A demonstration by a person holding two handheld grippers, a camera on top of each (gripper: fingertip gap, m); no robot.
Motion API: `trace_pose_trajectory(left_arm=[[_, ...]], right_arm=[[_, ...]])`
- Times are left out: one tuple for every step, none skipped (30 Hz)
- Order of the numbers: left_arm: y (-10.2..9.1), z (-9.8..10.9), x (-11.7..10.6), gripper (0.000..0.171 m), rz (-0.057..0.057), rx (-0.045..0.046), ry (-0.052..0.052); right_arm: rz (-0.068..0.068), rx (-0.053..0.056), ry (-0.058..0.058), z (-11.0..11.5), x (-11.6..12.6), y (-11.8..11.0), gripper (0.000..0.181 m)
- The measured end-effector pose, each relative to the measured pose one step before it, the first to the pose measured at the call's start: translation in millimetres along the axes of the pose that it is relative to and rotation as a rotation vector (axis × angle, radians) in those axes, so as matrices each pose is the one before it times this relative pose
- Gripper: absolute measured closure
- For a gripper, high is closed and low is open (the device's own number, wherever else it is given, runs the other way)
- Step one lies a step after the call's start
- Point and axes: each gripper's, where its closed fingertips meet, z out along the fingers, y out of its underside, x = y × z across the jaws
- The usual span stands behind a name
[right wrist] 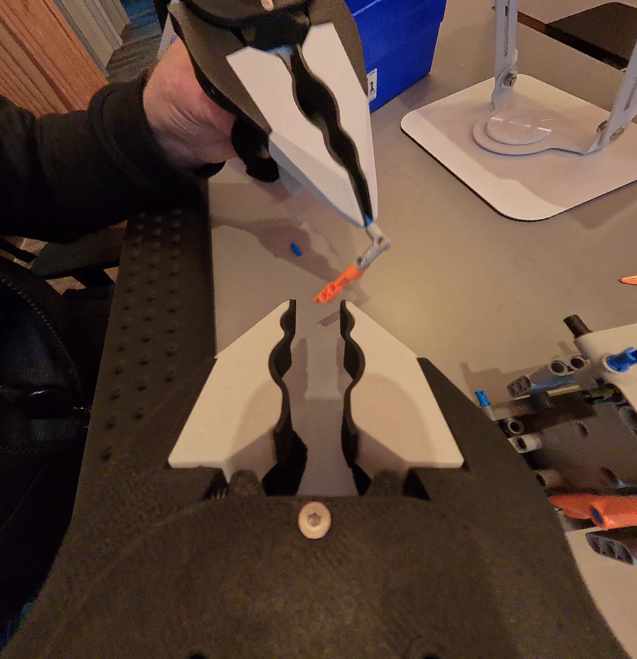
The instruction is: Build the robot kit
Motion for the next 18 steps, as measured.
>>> trace_pose_trajectory(left_arm=[[9.13,5.99,1.22,0.169,-0.0196,-0.04333,0.0215],[9.14,7.00,-1.05,0.169,-0.0218,-0.04171,0.0108],[7.88,6.90,-3.51,0.169,-0.0243,-0.03276,-0.0032],[8.36,6.66,0.21,0.169,-0.0242,-0.03945,0.0217],[6.44,5.42,0.46,0.169,-0.0261,-0.02979,0.0232],[3.55,3.58,-2.17,0.169,-0.0262,-0.01311,0.0052],[2.94,2.34,0.01,0.169,-0.0184,-0.01324,0.0150],[3.08,1.79,1.63,0.169,-0.0124,-0.01693,0.0209],[2.36,1.54,-0.14,0.169,-0.0081,-0.01200,0.0040],[2.47,1.32,-0.50,0.168,-0.0012,-0.01472,-0.0027],[1.45,0.77,0.89,0.163,0.0027,-0.01166,0.0047],[-1.28,-0.74,-0.54,0.160,-0.0045,0.00501,-0.0028],[-2.37,-1.90,-1.27,0.155,-0.0053,0.00916,-0.0049],[-2.30,-2.55,-1.87,0.150,-0.0011,0.00368,-0.0066],[-6.76,-3.59,-3.95,0.147,-0.0032,0.02417,-0.0170],[-11.50,-3.93,-4.12,0.147,0.0009,0.04349,-0.0204],[-10.66,-2.04,-4.75,0.146,0.0085,0.03156,-0.0299],[-8.51,0.49,-6.83,0.147,0.0119,0.01028,-0.0432]], right_arm=[[-0.0011,-0.0049,0.0043,0.36,0.35,0.72,0.159],[-0.0003,-0.0031,0.0069,-0.41,1.12,0.74,0.160],[0.0024,0.0009,0.0036,-0.96,0.93,0.31,0.160],[0.0053,0.0040,-0.0004,-1.17,0.54,-0.10,0.160],[0.0062,0.0037,0.0008,-1.17,0.96,-0.03,0.160],[0.0050,0.0021,0.0013,-0.97,1.04,0.15,0.160],[0.0036,0.0013,-0.0018,-0.65,0.41,0.13,0.160],[0.0017,0.0014,-0.0037,-0.42,-0.22,0.10,0.160],[0.0006,0.0016,-0.0028,-0.31,-0.12,0.04,0.160],[0.0016,0.0012,-0.0016,-0.37,0.27,0.05,0.160],[0.0016,0.0022,-0.0013,-0.65,0.28,-0.14,0.160],[0.0004,0.0053,0.0002,-1.18,0.28,-0.70,0.160],[-0.0006,0.0085,-0.0003,-1.70,-0.02,-1.28,0.161],[0.0009,0.0093,0.0013,-2.03,0.39,-1.28,0.161],[0.0008,0.0121,0.0038,-2.26,0.93,-1.65,0.161],[0.0002,0.0145,0.0036,-2.58,0.91,-2.13,0.162],[0.0006,0.0144,0.0045,-2.67,1.07,-2.36,0.162],[0.0002,0.0149,0.0050,-2.71,1.09,-2.43,0.163]])
